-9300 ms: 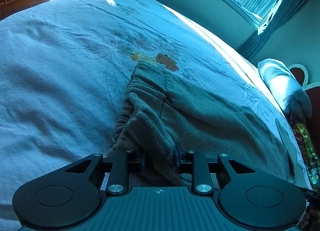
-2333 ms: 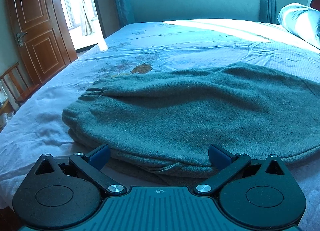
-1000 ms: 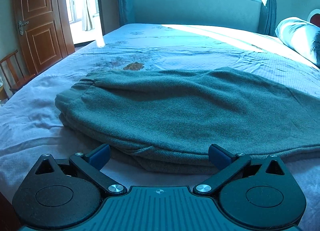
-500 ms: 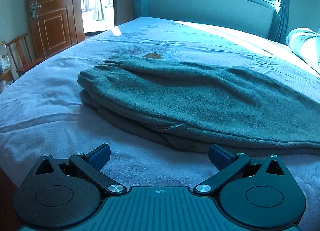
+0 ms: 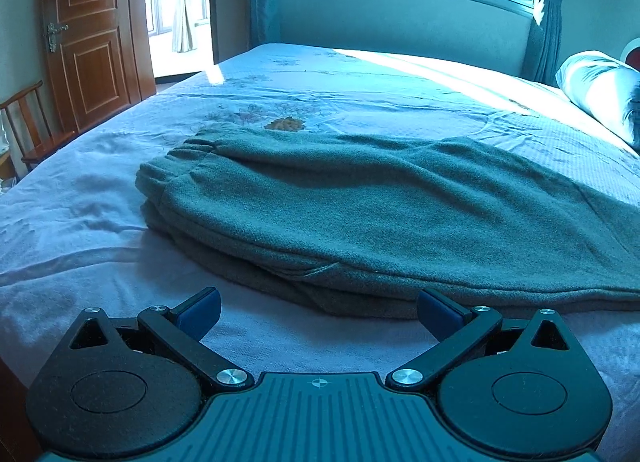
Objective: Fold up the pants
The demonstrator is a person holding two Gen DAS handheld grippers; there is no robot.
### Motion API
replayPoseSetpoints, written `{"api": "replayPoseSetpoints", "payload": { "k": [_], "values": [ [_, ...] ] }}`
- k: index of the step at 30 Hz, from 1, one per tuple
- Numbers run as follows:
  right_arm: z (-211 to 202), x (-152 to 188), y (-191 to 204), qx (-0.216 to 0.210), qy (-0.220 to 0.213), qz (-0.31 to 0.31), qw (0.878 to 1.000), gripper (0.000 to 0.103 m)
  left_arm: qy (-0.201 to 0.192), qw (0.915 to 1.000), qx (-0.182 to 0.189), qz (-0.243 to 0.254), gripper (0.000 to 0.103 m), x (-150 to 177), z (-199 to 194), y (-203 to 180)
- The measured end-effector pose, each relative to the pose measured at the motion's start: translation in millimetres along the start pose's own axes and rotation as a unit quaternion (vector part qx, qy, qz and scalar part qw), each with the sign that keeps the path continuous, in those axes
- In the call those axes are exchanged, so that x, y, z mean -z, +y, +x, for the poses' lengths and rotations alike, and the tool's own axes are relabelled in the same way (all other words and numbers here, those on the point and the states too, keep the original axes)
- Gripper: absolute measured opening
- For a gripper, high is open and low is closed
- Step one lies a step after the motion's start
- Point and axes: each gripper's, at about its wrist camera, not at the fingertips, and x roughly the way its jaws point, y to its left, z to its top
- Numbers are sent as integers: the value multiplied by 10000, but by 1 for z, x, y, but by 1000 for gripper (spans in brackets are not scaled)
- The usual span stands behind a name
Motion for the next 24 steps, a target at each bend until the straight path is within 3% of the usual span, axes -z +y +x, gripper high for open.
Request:
{"api": "replayPoseSetpoints", "payload": {
  "k": [6,11,15,17,18,21,23,24],
  "values": [
    [-59,-47,-61,430,-980,759,9914,17,7,10000,41,-39,103,-2,2,-6],
    [-80,-74,-83,607,-1576,889,9816,17,-9,9998,157,140,103,-6,0,-26],
    [-73,-92,-96,787,-1663,905,9787,16,-23,9996,163,231,103,-9,-2,-35],
    [-64,-99,-99,931,-1654,924,9775,9,-6,9995,169,260,103,-11,-2,-38],
    [-62,-101,-98,1028,-1591,880,9780,0,7,9995,156,288,103,-11,-1,-40],
    [-76,-101,-88,777,-1902,537,9772,0,27,9993,128,349,103,-12,0,-44],
    [-77,-98,-87,993,-1978,378,9745,0,60,9993,104,364,103,-11,1,-46],
    [-70,-101,-95,1143,-1810,479,9757,0,78,9993,108,361,103,-11,3,-46]
  ]
}}
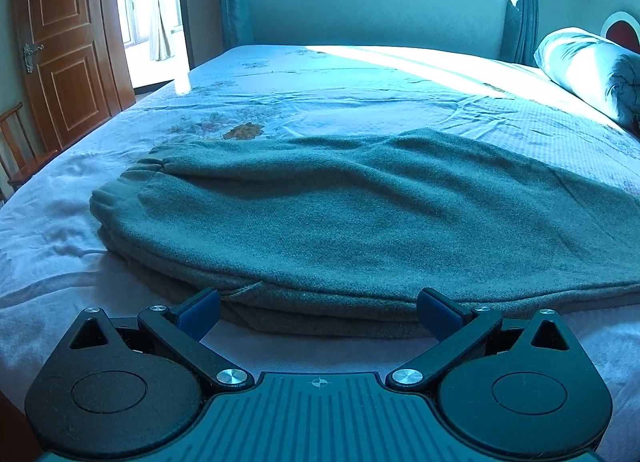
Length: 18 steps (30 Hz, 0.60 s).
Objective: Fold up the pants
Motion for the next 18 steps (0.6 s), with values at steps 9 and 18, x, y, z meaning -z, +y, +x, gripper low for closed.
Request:
{"api": "replayPoseSetpoints", "payload": {
  "k": [9,18],
  "values": [
    [-18,-13,-29,167,-338,539,9978,43,-22,10000,4,-37,103,1,1,1],
    [-30,-10,-33,720,-836,878,9900,8,-125,9994,-222,-234,103,-3,-3,23]
  ]
}}
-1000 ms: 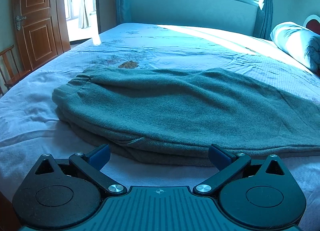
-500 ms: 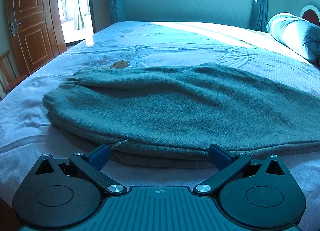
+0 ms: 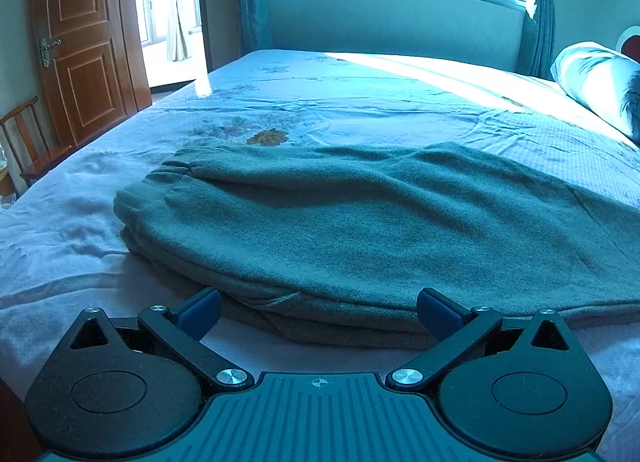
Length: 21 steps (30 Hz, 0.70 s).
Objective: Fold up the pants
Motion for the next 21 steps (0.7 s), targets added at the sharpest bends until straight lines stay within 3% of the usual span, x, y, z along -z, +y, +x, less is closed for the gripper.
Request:
{"api": "replayPoseSetpoints", "payload": {
  "k": [1,2,3,5,7,9,12,13,18,21],
  "values": [
    [-8,1,1,-185,-102,39,9998,18,-21,10000,-58,-34,103,-1,0,6],
    [-14,5,8,-343,-153,-146,9992,18,-44,9999,-122,-65,103,-1,0,13],
    [-15,12,25,-591,-3,-605,9964,18,-61,9998,-186,-92,103,-2,2,20],
    [-9,31,63,-1348,659,-1349,9794,18,-85,9992,-341,-175,103,-6,7,36],
    [-4,60,109,-2032,1222,-2111,9483,18,-137,9979,-524,-350,103,-12,12,52],
    [2,101,166,-2622,1667,-3031,9009,18,-180,9957,-758,-503,103,-17,17,68],
    [20,155,229,-2985,2262,-3797,8459,18,-171,9915,-921,-898,103,-26,27,99],
    [28,181,255,-3099,2429,-4118,8218,19,-112,9905,-906,-1033,103,-28,31,109],
    [61,280,334,-3192,2902,-5125,7425,25,180,9828,-678,-1707,103,-30,65,148],
    [78,321,360,-3260,3104,-5379,7128,24,264,9796,-484,-1931,88,-29,84,158]
  ]
}}
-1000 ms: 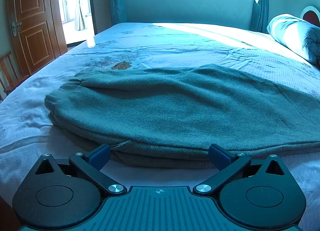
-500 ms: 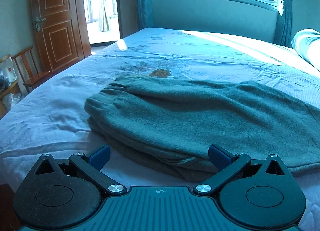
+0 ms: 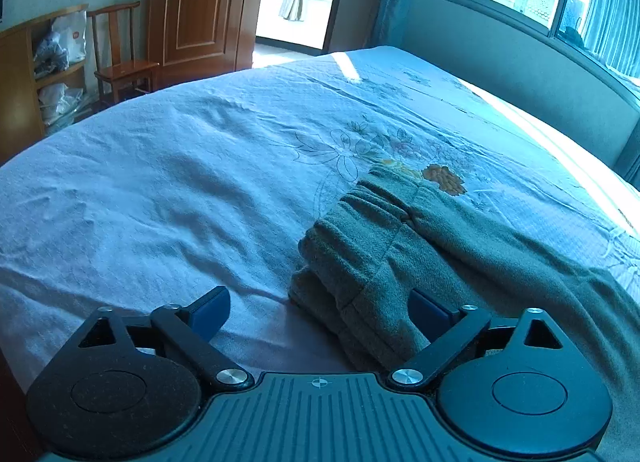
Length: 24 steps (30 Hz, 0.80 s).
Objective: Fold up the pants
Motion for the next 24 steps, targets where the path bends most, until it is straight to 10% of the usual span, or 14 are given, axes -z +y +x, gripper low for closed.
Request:
{"api": "replayPoseSetpoints", "payload": {
  "k": [11,24],
  "values": [
    [82,-9,-18,-293,687,34,9972,29,11,9994,341,-85,77,-4,33,-10],
    [87,-13,-7,-1727,867,53,9811,31,-3,9989,430,-185,77,1,34,-6]
  ]
}}
